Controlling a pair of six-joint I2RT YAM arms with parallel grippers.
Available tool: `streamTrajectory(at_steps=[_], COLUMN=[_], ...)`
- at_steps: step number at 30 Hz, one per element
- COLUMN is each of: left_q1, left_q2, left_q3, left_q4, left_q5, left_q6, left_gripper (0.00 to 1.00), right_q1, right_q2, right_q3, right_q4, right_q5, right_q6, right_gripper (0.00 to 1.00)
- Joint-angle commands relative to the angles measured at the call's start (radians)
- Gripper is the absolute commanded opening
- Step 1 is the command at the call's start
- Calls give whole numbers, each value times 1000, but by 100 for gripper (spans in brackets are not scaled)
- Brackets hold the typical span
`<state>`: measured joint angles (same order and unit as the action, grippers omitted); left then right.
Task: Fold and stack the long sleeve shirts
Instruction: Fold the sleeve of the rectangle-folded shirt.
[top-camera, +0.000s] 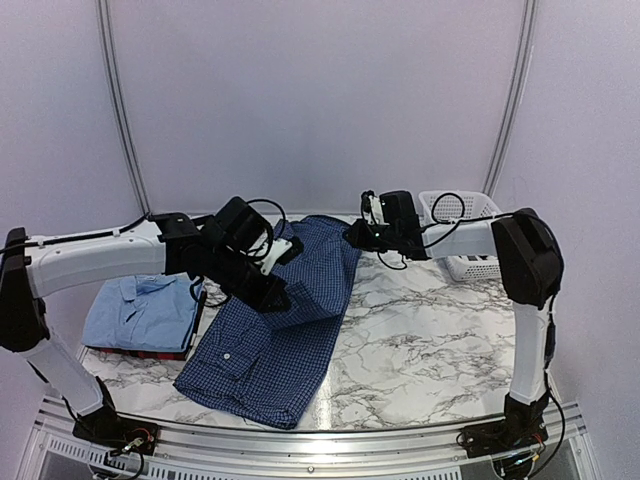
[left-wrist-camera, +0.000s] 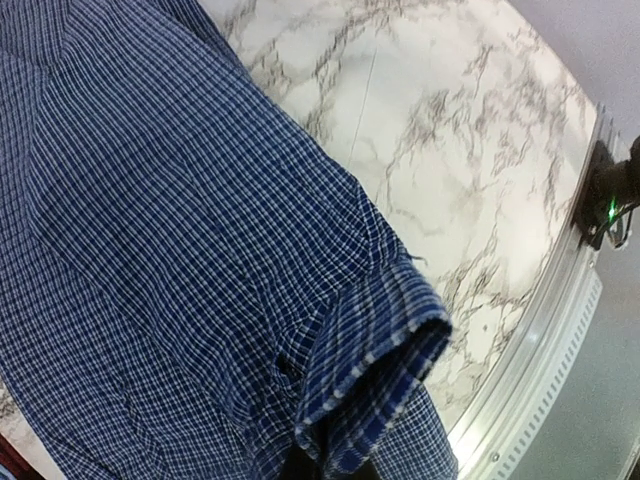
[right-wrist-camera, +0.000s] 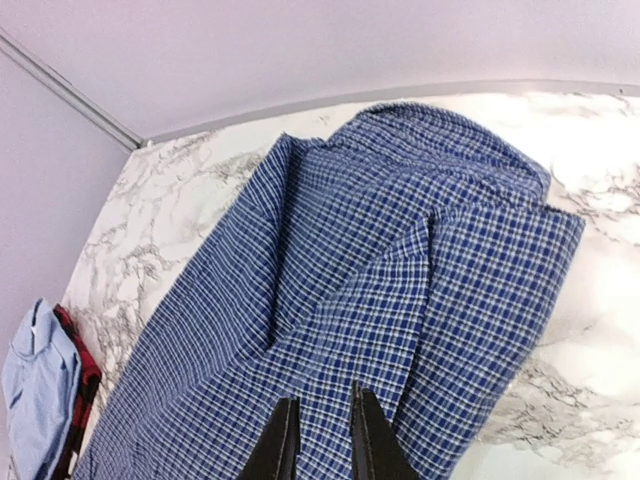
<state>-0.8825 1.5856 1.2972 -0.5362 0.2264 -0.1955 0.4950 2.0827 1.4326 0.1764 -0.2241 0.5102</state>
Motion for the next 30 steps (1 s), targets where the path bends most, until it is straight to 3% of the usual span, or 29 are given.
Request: streamTrajectory(at_steps=[1, 13, 22, 27, 30], left_q1=[-72, -145, -188, -193, -194], left_q2=[61, 139, 160, 158, 146], left_q3=[36, 33, 13, -23, -48], left_q4=[-177, -241, -193, -165, -147], left_q5=[-89, -251, -248, -230, -205], left_q6=[59, 52, -1, -20, -34], left_gripper=[0, 0, 6, 17, 30], right_q1=[-3, -3, -3, -3, -3], right_q2=[-42, -45, -62, -73, -88], right_q3=[-17, -41, -74, -93, -107], right_q4=[-58, -81, -84, -83, -88], right_q5=[19, -1, -11, -20, -23], right_q6=[-60, -94, -106, -108, -112], right_gripper=[15, 15, 15, 15, 15])
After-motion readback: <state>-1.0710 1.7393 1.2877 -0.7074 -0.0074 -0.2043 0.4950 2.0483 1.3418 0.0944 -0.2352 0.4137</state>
